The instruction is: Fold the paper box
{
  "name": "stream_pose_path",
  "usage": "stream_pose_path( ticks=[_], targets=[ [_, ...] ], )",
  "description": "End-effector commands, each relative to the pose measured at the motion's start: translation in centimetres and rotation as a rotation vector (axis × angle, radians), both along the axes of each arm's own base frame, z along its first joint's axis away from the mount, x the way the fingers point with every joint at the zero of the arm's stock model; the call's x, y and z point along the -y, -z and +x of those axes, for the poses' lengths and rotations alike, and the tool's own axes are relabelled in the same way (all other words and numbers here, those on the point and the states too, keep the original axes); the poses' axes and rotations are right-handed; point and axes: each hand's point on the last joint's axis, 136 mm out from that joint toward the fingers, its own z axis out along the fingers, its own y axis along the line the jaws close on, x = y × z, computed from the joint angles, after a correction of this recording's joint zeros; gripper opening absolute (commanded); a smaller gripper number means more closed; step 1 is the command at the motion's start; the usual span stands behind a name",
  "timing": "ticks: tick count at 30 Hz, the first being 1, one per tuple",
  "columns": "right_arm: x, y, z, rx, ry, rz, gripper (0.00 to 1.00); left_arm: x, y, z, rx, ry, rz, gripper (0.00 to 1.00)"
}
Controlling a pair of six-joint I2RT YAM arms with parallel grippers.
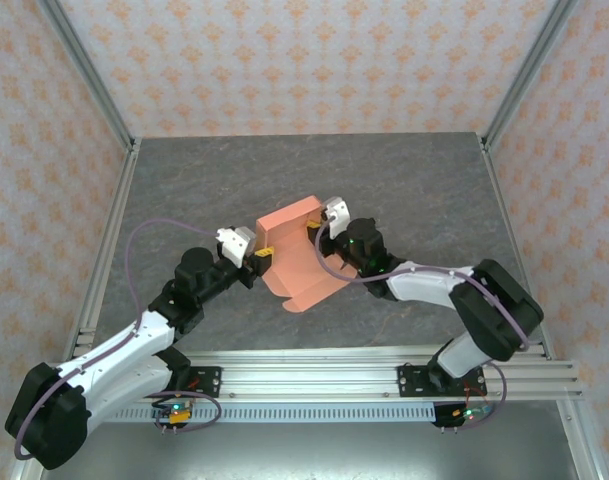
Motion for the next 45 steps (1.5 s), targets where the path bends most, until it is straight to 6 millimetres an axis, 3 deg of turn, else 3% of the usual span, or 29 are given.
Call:
stream_pose_path(
  ticks=[1,6,14,18,21,24,26,29,32,38,41,45],
  targets=[
    [0.8,-3.0,2.4,0.076,0.197,0.080,0.31,0.1,-1.9,0.0,0.052,-0.001,-0.041,0.30],
    [1.6,-2.5,3.3,0.103,0.408,0.055,0.27,0.0,-1.8,0.1,0.055,-0.010,-0.041,0.30],
    [1.0,-2.4,3.3,0.091,0.443,0.113,0.29,0.4,-1.4,0.2,0.039,0.002,-0.049,0.30],
    [-2.2,-4.1,1.2,0.125,0.161,0.097,0.47,0.3,-1.3,0.3,0.036,-0.006,-0.038,0.30],
    [-2.8,-4.2,-1.5,0.105,-0.110,0.020,0.53,0.1,-1.5,0.3,0.033,-0.010,-0.021,0.30],
    [-1.0,-3.3,-3.8,0.063,-0.297,-0.066,0.67,0.1,-1.7,0.4,0.022,-0.008,0.009,0.30],
    [0.6,-1.6,-5.5,0.032,-0.420,-0.220,0.69,0.3,-1.5,0.4,0.004,0.004,0.040,0.30],
    [3.9,0.0,-6.3,-0.005,-0.478,-0.335,0.70,0.7,-1.3,0.1,0.019,0.042,0.067,0.30],
    [6.0,-0.4,-6.0,0.000,-0.502,-0.332,0.72,1.4,-0.9,-0.9,0.054,0.120,0.114,0.30],
    [6.6,0.2,-8.3,0.102,-0.756,-0.555,0.78,2.0,-0.3,-2.6,0.111,0.224,0.177,0.30],
    [6.0,-0.5,-9.5,0.148,-0.879,-0.551,0.78,2.4,-0.3,-3.2,0.132,0.265,0.180,0.30],
    [5.5,-0.6,-9.5,0.200,-0.911,-0.542,0.78,3.4,-0.5,-4.4,0.145,0.354,0.164,0.30]
  ],
)
